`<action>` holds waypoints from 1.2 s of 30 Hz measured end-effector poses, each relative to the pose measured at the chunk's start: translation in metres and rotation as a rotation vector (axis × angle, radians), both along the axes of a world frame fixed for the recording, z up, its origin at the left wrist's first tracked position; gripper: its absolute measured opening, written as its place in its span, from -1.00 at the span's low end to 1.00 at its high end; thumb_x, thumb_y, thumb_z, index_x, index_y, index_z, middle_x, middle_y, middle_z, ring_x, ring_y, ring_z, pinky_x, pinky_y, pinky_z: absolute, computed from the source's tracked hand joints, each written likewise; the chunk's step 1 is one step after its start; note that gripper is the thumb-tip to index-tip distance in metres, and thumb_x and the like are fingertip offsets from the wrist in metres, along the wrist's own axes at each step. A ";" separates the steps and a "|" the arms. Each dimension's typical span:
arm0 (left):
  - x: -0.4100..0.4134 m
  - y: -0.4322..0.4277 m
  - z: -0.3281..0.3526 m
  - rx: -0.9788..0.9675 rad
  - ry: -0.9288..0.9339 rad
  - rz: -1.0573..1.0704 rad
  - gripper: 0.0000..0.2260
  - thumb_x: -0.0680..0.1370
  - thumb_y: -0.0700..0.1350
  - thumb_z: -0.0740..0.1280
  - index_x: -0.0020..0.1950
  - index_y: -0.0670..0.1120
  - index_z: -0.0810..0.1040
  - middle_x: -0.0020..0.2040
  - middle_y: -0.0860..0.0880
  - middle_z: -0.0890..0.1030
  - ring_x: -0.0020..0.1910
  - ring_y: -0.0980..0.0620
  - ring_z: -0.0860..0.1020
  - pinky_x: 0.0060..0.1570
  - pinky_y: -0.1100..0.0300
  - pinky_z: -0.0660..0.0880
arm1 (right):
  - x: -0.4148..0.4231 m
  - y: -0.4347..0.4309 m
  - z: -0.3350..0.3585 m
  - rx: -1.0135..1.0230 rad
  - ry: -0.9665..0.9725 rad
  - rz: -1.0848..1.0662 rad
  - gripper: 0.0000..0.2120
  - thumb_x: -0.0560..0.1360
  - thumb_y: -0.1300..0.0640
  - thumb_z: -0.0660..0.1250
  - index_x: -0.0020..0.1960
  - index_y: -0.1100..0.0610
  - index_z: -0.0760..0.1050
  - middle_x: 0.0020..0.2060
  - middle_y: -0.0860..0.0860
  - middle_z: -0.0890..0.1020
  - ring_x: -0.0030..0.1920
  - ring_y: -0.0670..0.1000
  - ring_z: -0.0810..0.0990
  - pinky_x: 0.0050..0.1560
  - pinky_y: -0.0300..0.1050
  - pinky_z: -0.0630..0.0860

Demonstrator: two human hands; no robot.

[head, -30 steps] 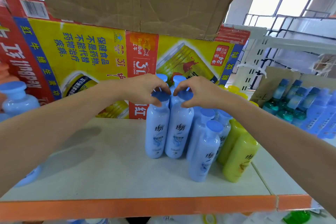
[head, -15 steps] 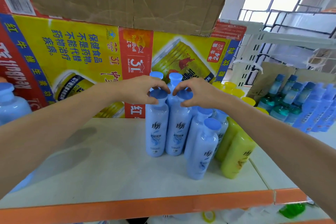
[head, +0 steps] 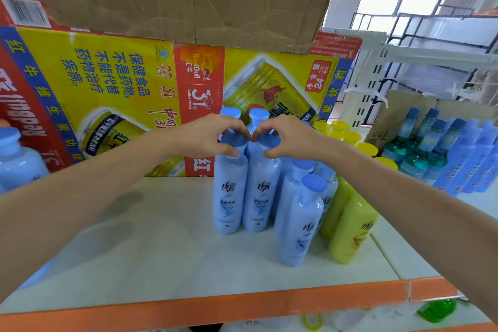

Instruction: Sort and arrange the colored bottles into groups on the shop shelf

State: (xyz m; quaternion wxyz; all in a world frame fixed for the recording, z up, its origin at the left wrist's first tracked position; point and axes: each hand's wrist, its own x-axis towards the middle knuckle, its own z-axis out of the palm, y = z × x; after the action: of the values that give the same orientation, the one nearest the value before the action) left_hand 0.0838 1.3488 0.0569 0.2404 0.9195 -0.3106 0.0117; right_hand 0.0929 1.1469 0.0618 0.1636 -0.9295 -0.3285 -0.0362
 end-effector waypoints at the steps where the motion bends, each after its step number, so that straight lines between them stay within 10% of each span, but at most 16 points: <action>1: -0.001 0.001 -0.001 -0.016 0.001 0.005 -0.73 0.45 -0.15 0.40 0.09 0.10 0.49 -0.01 0.25 0.47 -0.04 0.29 0.44 -0.15 0.49 0.38 | 0.000 0.001 0.000 -0.002 -0.002 -0.001 -0.69 0.36 0.22 0.43 0.10 0.08 0.57 -0.14 -0.10 0.51 -0.15 -0.17 0.40 -0.25 -0.50 0.27; 6: -0.004 0.006 -0.011 -0.096 -0.011 0.038 -0.70 0.45 -0.13 0.40 0.11 0.13 0.45 0.01 0.31 0.43 -0.06 0.51 0.39 -0.13 0.61 0.32 | 0.001 0.003 -0.003 0.002 -0.003 -0.007 -0.70 0.37 0.21 0.41 0.09 0.04 0.56 -0.09 -0.07 0.53 -0.08 -0.17 0.41 -0.20 -0.24 0.30; 11: -0.004 0.008 -0.028 -0.047 -0.032 0.123 -0.50 0.40 -0.01 0.45 0.29 0.02 0.37 0.20 0.08 0.48 0.14 0.06 0.46 0.14 0.13 0.41 | 0.002 0.000 -0.009 0.038 0.024 -0.029 -0.68 0.38 0.16 0.41 0.12 0.01 0.51 0.06 0.01 0.55 0.04 0.03 0.53 0.00 -0.02 0.44; 36: -0.001 0.000 -0.033 -0.162 -0.088 0.172 -0.60 0.40 -0.13 0.45 0.20 -0.07 0.44 0.13 0.01 0.51 0.13 0.00 0.47 0.15 0.09 0.39 | 0.006 -0.004 -0.015 -0.041 0.000 -0.030 -0.58 0.41 0.09 0.43 0.23 0.10 0.43 0.20 0.02 0.51 0.19 0.03 0.46 0.11 -0.11 0.36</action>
State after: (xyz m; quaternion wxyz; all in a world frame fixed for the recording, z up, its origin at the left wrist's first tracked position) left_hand 0.0824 1.3488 0.0239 0.2983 0.9189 -0.2390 0.0979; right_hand 0.0985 1.1428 0.0473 0.1441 -0.9374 -0.3153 -0.0319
